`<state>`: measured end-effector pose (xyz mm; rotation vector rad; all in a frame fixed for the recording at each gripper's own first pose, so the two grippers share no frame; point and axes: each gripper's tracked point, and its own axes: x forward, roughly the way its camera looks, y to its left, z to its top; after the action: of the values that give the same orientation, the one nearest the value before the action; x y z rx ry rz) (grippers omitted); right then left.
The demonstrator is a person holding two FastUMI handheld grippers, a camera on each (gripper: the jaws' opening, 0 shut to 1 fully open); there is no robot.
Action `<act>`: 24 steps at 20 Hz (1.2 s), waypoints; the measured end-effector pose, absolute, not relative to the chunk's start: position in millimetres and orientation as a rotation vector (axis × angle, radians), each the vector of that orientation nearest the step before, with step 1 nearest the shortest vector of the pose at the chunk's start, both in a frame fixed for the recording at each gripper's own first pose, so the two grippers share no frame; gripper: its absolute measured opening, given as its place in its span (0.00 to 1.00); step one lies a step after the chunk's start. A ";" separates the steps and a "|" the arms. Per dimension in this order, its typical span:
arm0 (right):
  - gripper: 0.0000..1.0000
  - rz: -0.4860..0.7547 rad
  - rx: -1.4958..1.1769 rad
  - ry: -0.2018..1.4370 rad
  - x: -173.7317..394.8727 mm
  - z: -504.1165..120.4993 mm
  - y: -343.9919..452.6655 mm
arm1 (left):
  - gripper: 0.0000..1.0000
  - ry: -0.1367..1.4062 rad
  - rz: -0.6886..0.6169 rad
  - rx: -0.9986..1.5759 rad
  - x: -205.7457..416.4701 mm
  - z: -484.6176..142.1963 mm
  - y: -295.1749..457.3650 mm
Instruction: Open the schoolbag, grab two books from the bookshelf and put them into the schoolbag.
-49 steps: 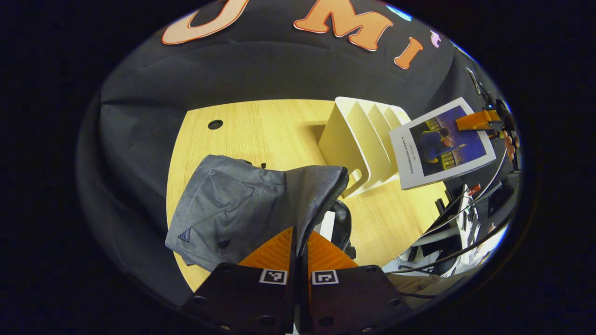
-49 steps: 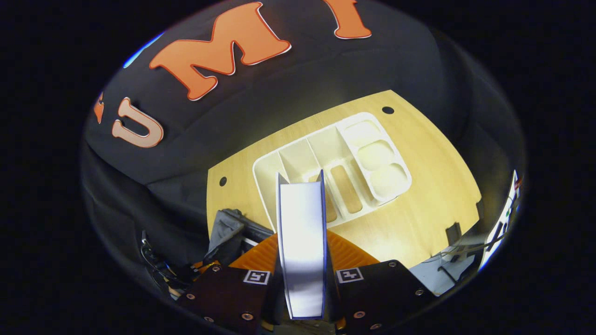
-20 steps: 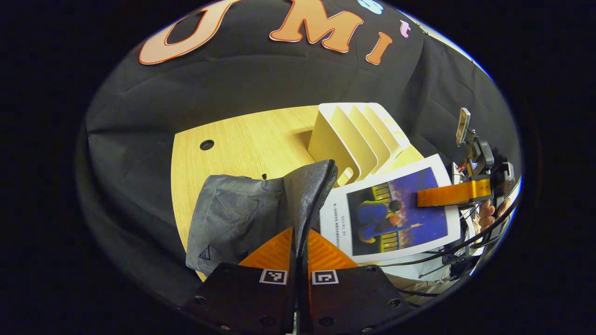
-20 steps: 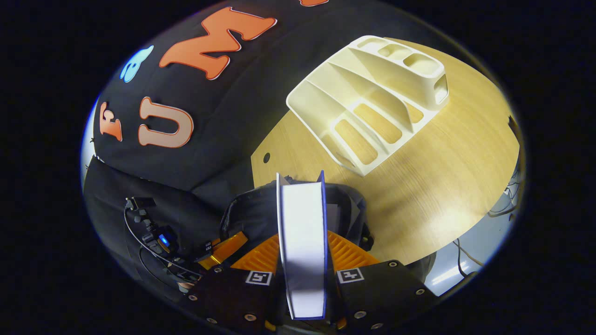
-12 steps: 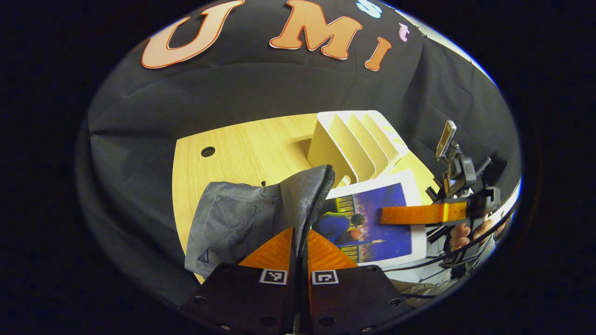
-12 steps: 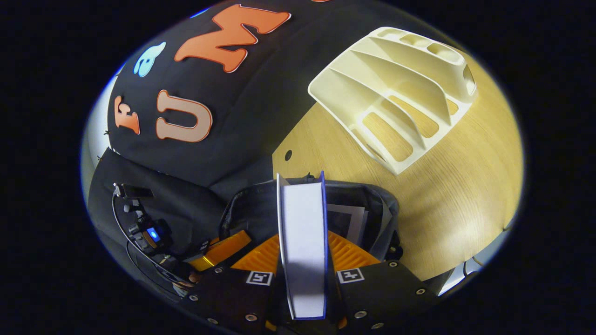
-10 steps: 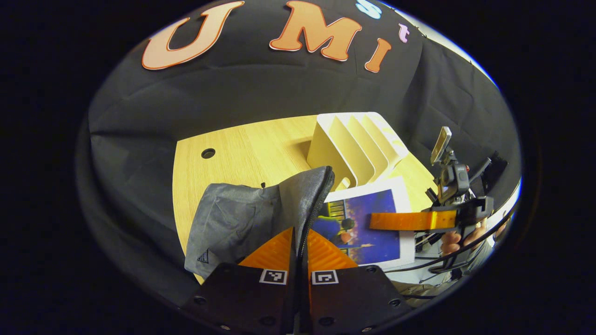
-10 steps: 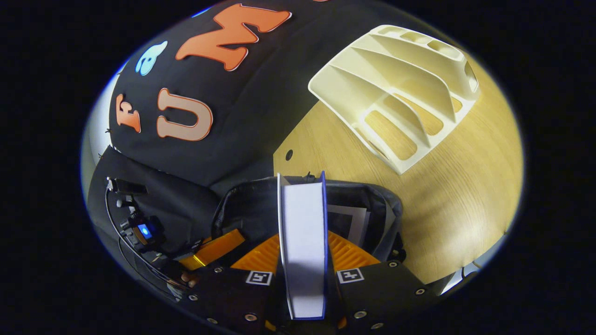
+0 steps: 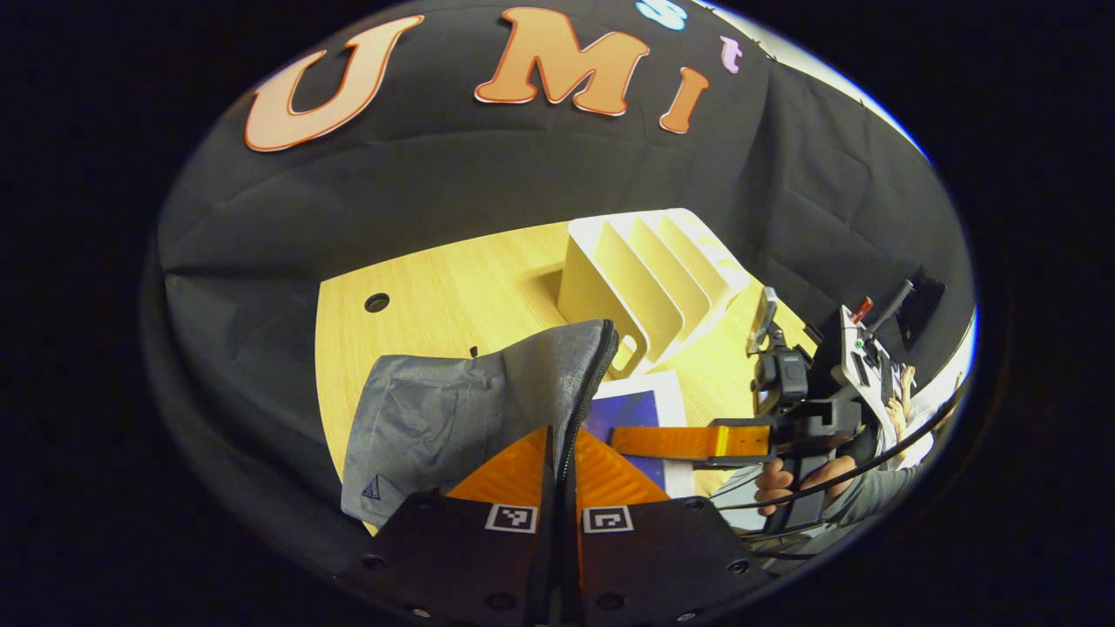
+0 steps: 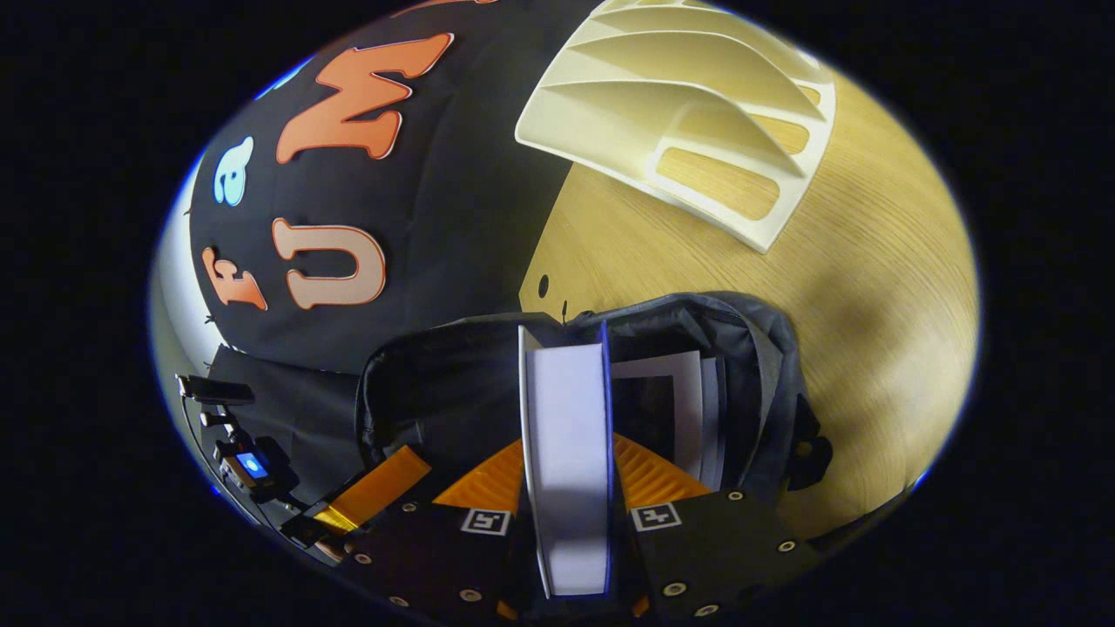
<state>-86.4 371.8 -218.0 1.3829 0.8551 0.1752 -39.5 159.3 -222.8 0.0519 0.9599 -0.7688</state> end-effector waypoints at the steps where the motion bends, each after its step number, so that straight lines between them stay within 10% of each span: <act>1: 0.36 0.188 1.388 0.855 -83.0 -218.7 377.7 | 0.05 0.964 -0.784 0.047 -41.8 -220.9 152.7; 17: 0.45 0.165 1.160 1.067 -88.8 -254.9 390.2 | 0.05 0.931 -0.793 0.023 -43.7 -236.3 153.8; 21: 0.86 0.133 1.072 1.068 -98.2 -255.6 366.6 | 0.08 0.926 -0.804 0.030 -51.1 -244.0 148.6; 24: 0.96 0.112 1.023 0.996 -93.1 -238.6 339.6 | 0.18 0.911 -0.811 0.073 -57.0 -248.7 141.3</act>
<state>-93.1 339.6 -238.6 1.0225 0.9958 0.1121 -57.0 141.3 -248.7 0.0730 0.9106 -0.8114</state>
